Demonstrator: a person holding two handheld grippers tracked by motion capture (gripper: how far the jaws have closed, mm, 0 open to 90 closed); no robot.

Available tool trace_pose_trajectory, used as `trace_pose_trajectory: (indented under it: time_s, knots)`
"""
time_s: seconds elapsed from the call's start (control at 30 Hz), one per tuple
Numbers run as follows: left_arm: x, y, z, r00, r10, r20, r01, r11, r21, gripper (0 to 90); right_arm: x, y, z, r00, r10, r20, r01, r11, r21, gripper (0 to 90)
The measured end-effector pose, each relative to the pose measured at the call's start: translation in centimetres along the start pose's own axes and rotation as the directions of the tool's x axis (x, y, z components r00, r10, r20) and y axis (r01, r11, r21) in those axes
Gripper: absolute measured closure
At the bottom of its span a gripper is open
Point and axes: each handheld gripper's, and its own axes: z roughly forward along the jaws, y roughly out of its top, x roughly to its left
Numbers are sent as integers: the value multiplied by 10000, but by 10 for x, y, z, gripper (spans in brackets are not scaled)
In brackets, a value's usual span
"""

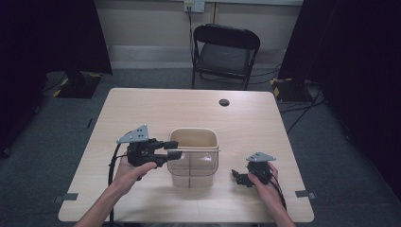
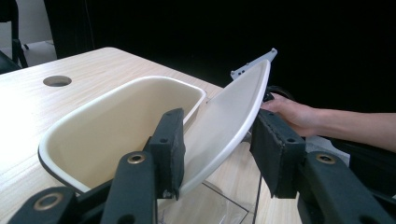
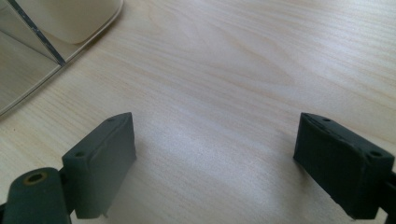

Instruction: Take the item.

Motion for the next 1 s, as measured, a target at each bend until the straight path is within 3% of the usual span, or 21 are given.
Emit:
trace_pose_trajectory:
  time_s: [1.0]
  knots:
    - [5,3,1,9999,-71,-75,72,10000,38,582,0,0,0,10000,-7,12,7,10000,8,119]
